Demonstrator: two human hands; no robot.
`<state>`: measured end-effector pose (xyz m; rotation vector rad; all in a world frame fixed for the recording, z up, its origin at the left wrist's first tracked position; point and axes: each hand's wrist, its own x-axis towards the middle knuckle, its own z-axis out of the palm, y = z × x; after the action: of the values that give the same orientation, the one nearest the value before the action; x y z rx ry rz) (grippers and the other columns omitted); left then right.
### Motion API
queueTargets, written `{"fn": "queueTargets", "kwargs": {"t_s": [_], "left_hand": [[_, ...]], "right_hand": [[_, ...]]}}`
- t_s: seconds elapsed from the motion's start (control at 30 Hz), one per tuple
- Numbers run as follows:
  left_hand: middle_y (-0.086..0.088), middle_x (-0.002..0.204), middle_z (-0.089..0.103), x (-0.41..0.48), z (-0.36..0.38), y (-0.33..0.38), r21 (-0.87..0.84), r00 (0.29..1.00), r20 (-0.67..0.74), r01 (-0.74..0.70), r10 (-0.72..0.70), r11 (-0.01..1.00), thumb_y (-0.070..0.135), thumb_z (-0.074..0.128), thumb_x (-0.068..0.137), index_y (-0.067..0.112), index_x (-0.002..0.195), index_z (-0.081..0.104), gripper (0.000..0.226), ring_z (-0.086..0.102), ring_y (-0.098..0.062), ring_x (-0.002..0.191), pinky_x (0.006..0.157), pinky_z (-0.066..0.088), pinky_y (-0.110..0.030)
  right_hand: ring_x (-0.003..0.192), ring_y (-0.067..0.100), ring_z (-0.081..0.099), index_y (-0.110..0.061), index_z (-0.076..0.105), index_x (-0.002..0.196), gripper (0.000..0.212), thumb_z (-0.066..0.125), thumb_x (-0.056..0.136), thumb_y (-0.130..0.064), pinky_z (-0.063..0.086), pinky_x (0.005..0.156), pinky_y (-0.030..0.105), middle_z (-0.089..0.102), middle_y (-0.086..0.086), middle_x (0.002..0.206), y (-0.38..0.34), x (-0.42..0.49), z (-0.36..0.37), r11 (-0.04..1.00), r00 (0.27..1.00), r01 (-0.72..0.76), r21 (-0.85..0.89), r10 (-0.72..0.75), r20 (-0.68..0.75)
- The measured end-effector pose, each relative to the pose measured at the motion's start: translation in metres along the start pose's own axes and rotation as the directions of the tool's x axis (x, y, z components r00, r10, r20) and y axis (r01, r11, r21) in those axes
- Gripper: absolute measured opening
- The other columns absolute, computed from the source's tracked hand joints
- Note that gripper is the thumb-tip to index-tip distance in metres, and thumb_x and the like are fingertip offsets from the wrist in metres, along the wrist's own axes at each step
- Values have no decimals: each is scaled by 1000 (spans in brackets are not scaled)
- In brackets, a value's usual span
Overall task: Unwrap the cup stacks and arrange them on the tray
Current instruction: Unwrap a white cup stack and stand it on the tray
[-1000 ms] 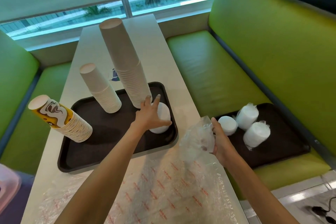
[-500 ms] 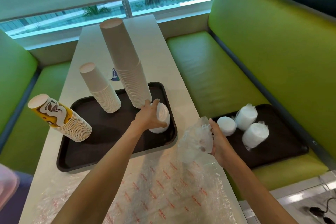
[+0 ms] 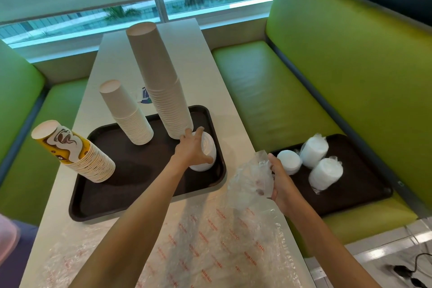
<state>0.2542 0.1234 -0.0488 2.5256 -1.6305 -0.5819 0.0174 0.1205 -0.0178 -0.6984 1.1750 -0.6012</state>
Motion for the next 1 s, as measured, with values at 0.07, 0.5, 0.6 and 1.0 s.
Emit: {"fn": "queueTargets", "kwargs": {"t_s": [0.07, 0.5, 0.6, 1.0], "left_hand": [[-15, 141, 25, 1, 0, 1, -11, 1000, 1, 8, -8, 1000, 41, 79, 70, 22, 147, 18, 101, 32, -39, 130, 99, 42, -51], [-14, 140, 28, 6, 1, 1, 6, 1000, 8, 18, -18, 1000, 43, 78, 71, 22, 144, 24, 94, 36, -38, 127, 96, 45, -49], [-15, 142, 26, 6, 1, 1, 2, 1000, 19, 21, -21, 1000, 44, 78, 71, 22, 146, 21, 96, 34, -38, 129, 97, 43, -50], [-2, 127, 54, -67, -32, 28, -683, 904, -423, -275, -59, 677, 46, 59, 88, 19, 131, 50, 52, 53, -15, 117, 98, 46, -36]], "right_hand": [[78, 18, 59, -20, 60, 85, 29, 42, 100, -36, 47, 65, 31, 62, 7, 90, 1, 0, -1, 1000, 1000, 0, -9, 0, 7], [80, 18, 61, -21, 60, 88, 28, 42, 99, -40, 47, 63, 31, 64, 5, 90, 0, 3, -2, 1000, 1000, -4, -5, 4, 7], [81, 19, 60, -20, 60, 89, 29, 42, 99, -40, 48, 64, 32, 63, 6, 91, 1, 4, -2, 1000, 1000, -17, 12, 17, 16], [111, 28, 62, -21, 60, 127, 52, 35, 97, -55, 54, 65, 35, 65, 13, 123, -6, 7, 13, 997, 993, -25, 71, 16, 119]]}}
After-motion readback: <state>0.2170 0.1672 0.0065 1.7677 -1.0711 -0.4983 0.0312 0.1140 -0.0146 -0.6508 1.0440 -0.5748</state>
